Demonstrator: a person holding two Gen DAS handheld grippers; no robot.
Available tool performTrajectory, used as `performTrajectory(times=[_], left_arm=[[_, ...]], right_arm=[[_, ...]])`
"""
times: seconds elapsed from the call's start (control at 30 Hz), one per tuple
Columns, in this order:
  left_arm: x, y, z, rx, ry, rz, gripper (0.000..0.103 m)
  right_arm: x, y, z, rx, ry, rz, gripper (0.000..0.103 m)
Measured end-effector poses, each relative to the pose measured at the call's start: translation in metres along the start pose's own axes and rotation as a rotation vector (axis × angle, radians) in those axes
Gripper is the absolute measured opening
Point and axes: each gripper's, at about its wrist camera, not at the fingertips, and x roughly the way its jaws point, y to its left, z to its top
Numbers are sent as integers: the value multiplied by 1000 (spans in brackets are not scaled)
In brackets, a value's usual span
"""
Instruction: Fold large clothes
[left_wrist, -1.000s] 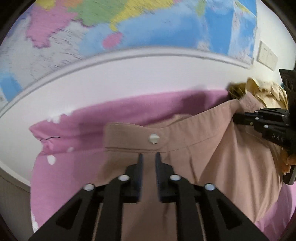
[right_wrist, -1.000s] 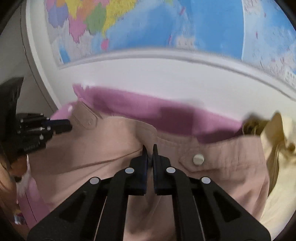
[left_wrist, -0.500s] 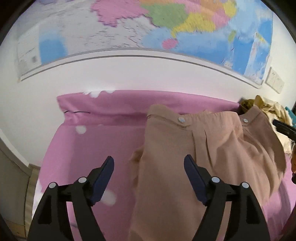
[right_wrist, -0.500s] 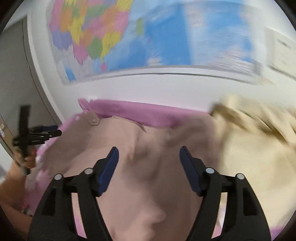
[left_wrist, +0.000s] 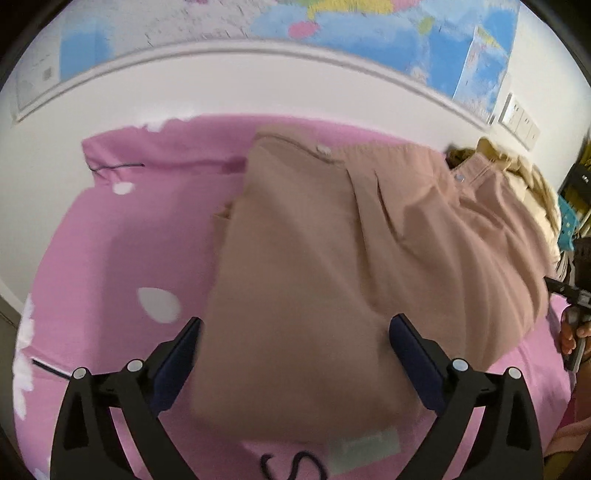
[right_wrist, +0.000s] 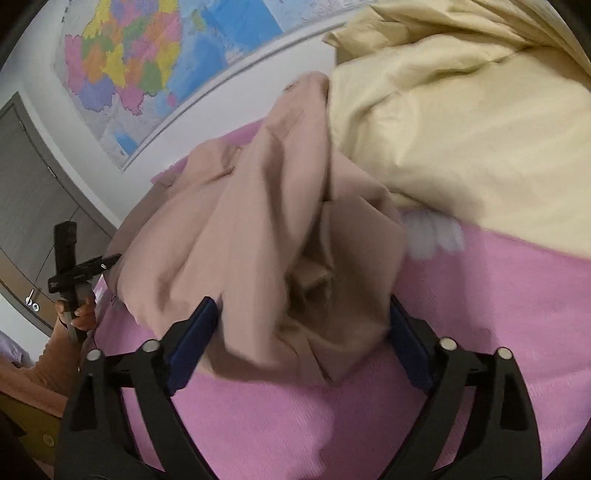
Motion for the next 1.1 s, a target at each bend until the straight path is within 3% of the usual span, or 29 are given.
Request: performTrajectory(times=[0.03, 0.07, 0.1, 0.13, 0.17, 0.2, 0.3, 0.4, 0.47, 0.53, 0.6, 0.67, 0.7, 0.83, 0.9, 1.0, 1.1], left_arm=[[6, 0, 1, -13, 19, -23, 96], [11, 0, 2, -31, 33, -29, 93], [12, -3, 5, -34, 22, -9, 71], [12, -4, 7, -45, 26, 2, 59], [11, -4, 9, -65, 39, -1, 39], [8, -1, 11, -101, 62, -25, 23], [-16, 14, 15, -209, 85, -119, 10], [-44, 21, 8, -237, 60, -182, 9], [-60, 25, -3, -249, 41, -222, 9], [-61, 26, -20, -247, 51, -199, 9], [-44, 27, -36, -247, 121, -171, 11], [-35, 27, -43, -237, 140, -142, 26], [-35, 25, -43, -219, 128, -113, 34], [-59, 9, -24, -105, 33, 71, 52], [-72, -1, -13, -50, -13, 78, 84], [-73, -29, 6, 59, -53, 81, 84], [-49, -37, 21, 84, -6, 80, 81]], right_arm=[[5, 3, 3, -7, 9, 6, 74], [8, 4, 4, -7, 27, 23, 58], [11, 3, 5, 6, 34, 35, 41], [13, 2, 6, 33, 51, 75, 31], [9, -1, 7, 73, 46, 115, 20], [4, -1, 9, 95, 34, 135, 11], [-47, 13, 13, 109, -69, 271, 6], [-96, 36, 11, 56, -128, 280, 5], [-118, 43, -1, 19, -132, 239, 5], [-119, 35, -19, 43, -81, 218, 5], [-104, 18, -38, 92, 8, 162, 9], [-85, 6, -54, 112, 106, 53, 20], [-83, 3, -56, 126, 109, 20, 35], [-104, 8, -36, 105, -3, -91, 54], [-109, 24, -21, 29, -53, -101, 63], [-97, 42, -5, -56, -74, -126, 66], [-64, 53, 17, -129, -58, -166, 64]])
